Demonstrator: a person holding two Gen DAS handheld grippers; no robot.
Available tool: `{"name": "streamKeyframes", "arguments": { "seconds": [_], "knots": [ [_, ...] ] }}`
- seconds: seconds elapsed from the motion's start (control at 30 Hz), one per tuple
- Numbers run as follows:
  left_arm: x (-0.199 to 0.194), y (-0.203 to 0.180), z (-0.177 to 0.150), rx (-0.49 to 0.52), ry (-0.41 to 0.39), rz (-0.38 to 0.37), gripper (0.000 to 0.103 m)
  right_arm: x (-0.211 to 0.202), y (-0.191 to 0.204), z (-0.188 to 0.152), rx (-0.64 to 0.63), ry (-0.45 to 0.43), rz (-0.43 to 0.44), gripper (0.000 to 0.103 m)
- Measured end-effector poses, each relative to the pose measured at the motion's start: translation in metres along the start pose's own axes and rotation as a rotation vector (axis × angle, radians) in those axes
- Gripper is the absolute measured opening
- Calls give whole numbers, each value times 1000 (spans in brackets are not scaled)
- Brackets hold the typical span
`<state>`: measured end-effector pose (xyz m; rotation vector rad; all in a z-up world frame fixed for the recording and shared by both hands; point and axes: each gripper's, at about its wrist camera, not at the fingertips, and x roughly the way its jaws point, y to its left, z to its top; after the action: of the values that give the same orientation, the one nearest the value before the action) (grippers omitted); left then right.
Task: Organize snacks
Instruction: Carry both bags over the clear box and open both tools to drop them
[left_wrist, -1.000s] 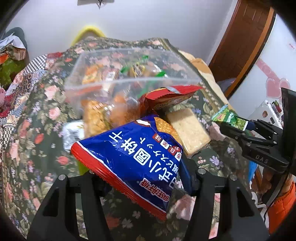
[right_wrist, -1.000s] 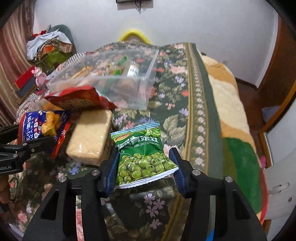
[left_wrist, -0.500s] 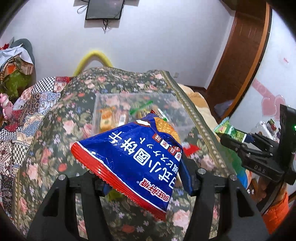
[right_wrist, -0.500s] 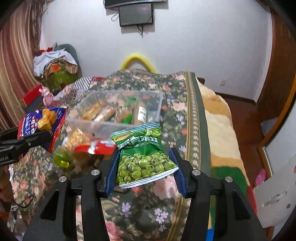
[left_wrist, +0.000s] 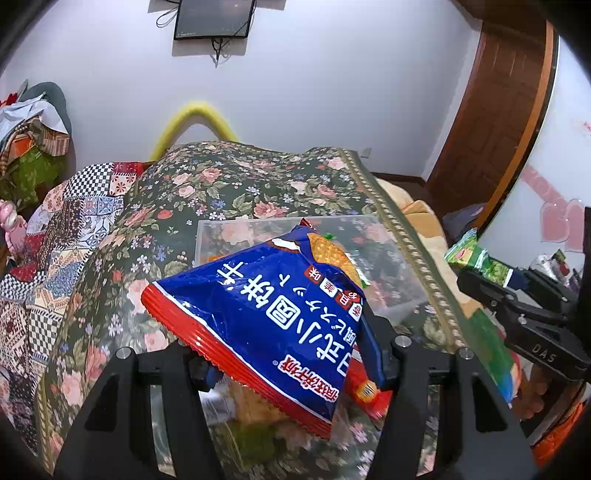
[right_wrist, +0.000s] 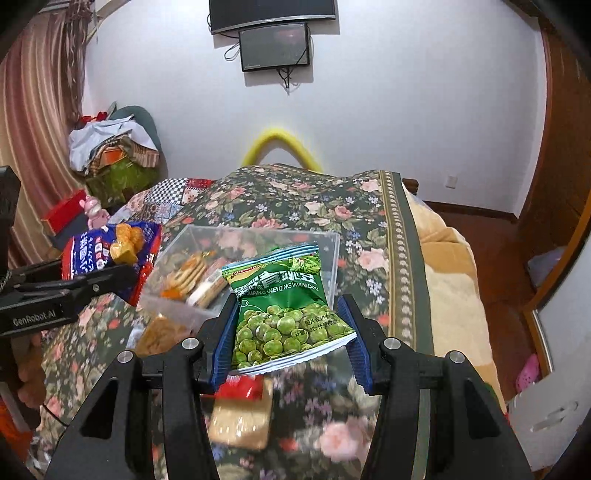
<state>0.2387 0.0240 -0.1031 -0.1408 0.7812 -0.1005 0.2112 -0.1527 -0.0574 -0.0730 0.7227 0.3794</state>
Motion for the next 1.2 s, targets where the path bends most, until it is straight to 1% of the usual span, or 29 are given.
{"name": "streamKeyframes", "arguments": {
  "seconds": [0.2,0.33,0.47,0.6,0.7,0.77,0.8,0.83,0.87,0.9,0.93,1.07,1.2],
  "knots": [
    [38,3,8,20,53,11,59,28,0,7,0,31,-1,49],
    [67,6,10,1,105,-4,59,47,0,9,7,60,8,49],
    [92,6,8,-8,144,-12,59,71,1,8,20,111,21,49],
    [109,7,8,-14,181,-7,60,85,3,7,4,136,18,49],
    [119,11,11,-42,215,-3,60,92,4,7,-5,148,10,50],
    [122,14,11,-61,229,-7,61,95,5,6,-11,152,5,50],
    [122,15,11,-67,234,-5,61,95,5,6,-16,154,2,52],
    [122,16,10,-68,236,-1,63,96,6,6,-19,154,-4,57],
    [120,16,10,-66,235,12,63,94,7,5,-22,149,-10,60],
    [119,16,10,-62,233,22,63,94,7,6,-25,145,-14,65],
    [116,15,10,-54,227,29,63,92,7,6,-29,140,-18,67],
    [95,14,12,-36,194,10,63,80,8,7,-33,127,-11,68],
    [66,11,18,-10,141,20,64,62,9,10,-24,102,0,69]
  ]
}}
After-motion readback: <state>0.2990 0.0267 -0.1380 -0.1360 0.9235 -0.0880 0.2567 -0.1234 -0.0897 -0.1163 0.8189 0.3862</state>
